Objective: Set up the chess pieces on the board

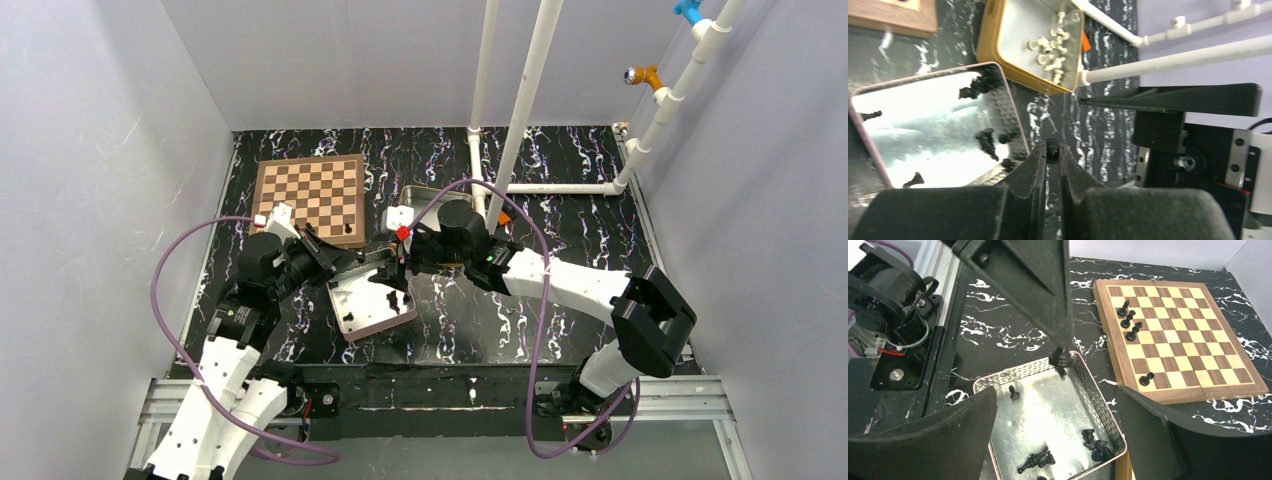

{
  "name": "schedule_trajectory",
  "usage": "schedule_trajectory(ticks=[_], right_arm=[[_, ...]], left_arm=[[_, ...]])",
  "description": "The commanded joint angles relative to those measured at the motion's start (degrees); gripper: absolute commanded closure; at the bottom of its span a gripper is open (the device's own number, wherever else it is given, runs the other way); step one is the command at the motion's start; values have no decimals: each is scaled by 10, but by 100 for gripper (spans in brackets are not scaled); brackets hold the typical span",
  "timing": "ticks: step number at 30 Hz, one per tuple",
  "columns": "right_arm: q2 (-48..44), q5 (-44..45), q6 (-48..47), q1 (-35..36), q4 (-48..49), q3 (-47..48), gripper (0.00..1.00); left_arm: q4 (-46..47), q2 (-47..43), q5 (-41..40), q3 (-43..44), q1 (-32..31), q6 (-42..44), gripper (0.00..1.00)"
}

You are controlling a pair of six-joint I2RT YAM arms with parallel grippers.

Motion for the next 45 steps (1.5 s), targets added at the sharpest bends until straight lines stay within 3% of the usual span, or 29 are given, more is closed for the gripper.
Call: schedule_trajectory(ticks=[1,8,14,26,45], right_arm=[[-34,-16,-47,0,-33,0,2],[-33,-73,-96,-6,-109,21,2],[-30,-83,-97,-17,-116,23,2],[-24,-88,-99,-31,-110,19,2],[4,-86,-97,-31,-111,35,2]], left_arm=[[-50,22,-62,41,3,125,100],[-49,90,-131,87,3,228,100],[-28,170,-197,124,3,300,100],[64,307,-315,154,5,363,100],[190,418,-290,137,32,380,100]])
